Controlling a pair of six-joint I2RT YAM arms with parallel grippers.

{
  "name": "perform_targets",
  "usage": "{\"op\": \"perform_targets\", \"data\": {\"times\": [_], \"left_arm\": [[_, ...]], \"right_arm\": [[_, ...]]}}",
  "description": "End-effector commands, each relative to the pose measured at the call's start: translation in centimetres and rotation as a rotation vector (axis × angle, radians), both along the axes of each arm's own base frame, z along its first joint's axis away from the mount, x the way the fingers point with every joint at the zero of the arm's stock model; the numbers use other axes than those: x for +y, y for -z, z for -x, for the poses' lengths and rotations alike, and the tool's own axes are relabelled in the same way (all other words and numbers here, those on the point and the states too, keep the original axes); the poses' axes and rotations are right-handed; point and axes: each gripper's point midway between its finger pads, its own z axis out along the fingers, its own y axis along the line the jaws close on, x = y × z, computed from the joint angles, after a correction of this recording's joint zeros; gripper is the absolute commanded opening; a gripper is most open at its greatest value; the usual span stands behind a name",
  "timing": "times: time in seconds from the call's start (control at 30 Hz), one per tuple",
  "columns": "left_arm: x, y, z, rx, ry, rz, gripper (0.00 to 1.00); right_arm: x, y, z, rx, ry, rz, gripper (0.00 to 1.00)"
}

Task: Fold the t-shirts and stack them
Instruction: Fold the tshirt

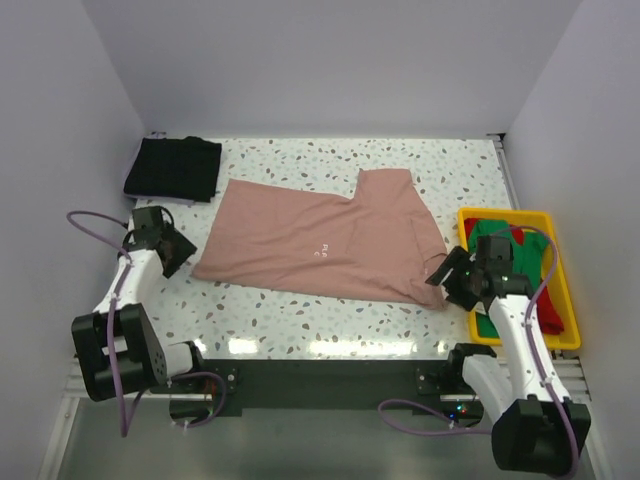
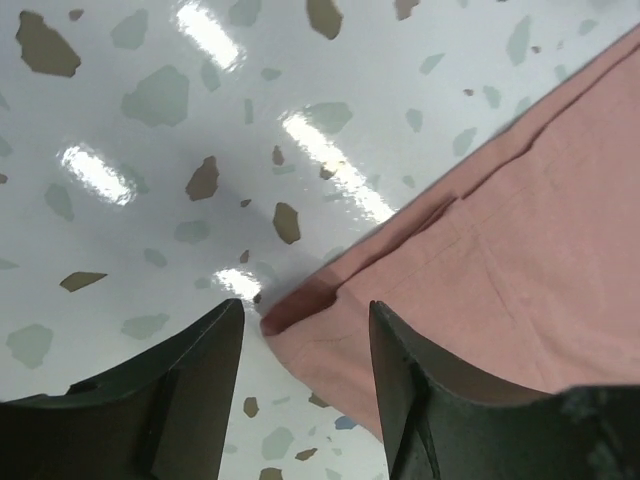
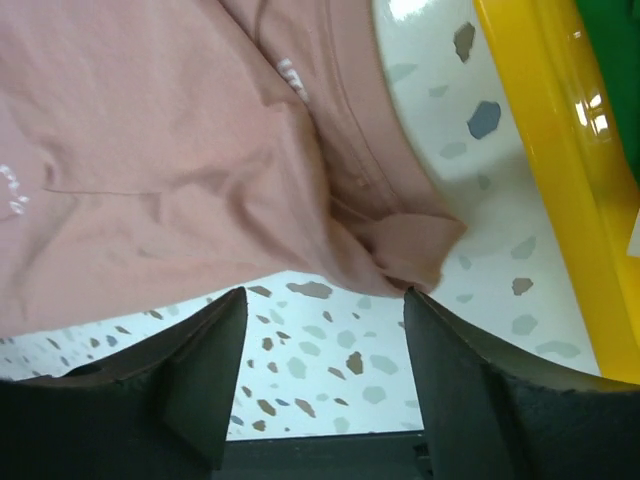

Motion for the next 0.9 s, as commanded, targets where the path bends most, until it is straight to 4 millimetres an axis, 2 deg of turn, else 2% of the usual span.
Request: {"op": "perform_targets", "data": {"times": [0.0,0.03,0.1,0.13,0.17,0.2,0.23,0.27,0.33,0.37,0.4,0.43,0.53,0.6,0.73,0.87], "left_arm": [[0.2,-4.7,-3.9,-0.171,0.071,-0.029,0.58],[0.1,-5.9,-4.9,-0.212,0.088,-0.03,0.58],[-1.1,-6.7,-6.5,-0.246,0.132,-0.016,0.58],[-1.2,-8.1,-7.6,-0.272,0.146,-0.032,0.58],[-2.1,-7.9,-8.3,-0.26,0.174,-0.029,0.58],[-1.9,-8.0,-8.7,-0.246,0.169,-0.053,0.57],[-2.2,-9.0,-9.7,-0.263,0.182,-0.064,0.55],[-3.5,-8.4,-10.3,-0.242,0.214,-0.064,0.55],[-4.1,-8.6,-10.9,-0.219,0.226,-0.096,0.52],[-5.4,-8.0,-11.0,-0.197,0.255,-0.107,0.51],[-4.9,-7.7,-10.9,-0.183,0.234,-0.144,0.5],[-5.6,-7.3,-10.9,-0.172,0.247,-0.157,0.49],[-5.9,-4.6,-11.1,-0.096,0.246,-0.157,0.43],[-6.4,-3.8,-11.2,-0.057,0.267,-0.155,0.41],[-6.3,-1.7,-10.1,0.023,0.24,-0.192,0.39],[-5.8,-1.0,-9.5,0.038,0.209,-0.205,0.39]], "right_arm": [[-0.4,-3.9,-2.5,-0.12,-0.013,0.024,0.69],[-0.1,-5.5,-4.0,-0.182,-0.034,0.028,0.7],[0.0,-5.7,-5.6,-0.174,-0.054,0.072,0.7],[1.6,-7.2,-6.8,-0.208,-0.123,0.099,0.7],[2.0,-7.5,-7.5,-0.209,-0.143,0.139,0.7],[2.6,-7.8,-8.0,-0.21,-0.167,0.17,0.7],[3.9,-7.8,-9.0,-0.212,-0.208,0.197,0.7],[4.6,-7.7,-9.4,-0.216,-0.227,0.191,0.7],[6.5,-7.4,-10.4,-0.228,-0.278,0.168,0.69],[6.9,-7.0,-10.6,-0.227,-0.295,0.178,0.69],[7.3,-6.8,-10.7,-0.228,-0.306,0.177,0.69],[8.3,-6.2,-10.8,-0.23,-0.336,0.152,0.69],[9.6,-4.5,-10.5,-0.221,-0.384,0.132,0.68],[10.1,-3.8,-10.2,-0.213,-0.408,0.138,0.68],[11.1,-3.0,-10.0,-0.203,-0.468,0.127,0.68],[10.8,-2.3,-10.1,-0.178,-0.499,0.163,0.68]]}}
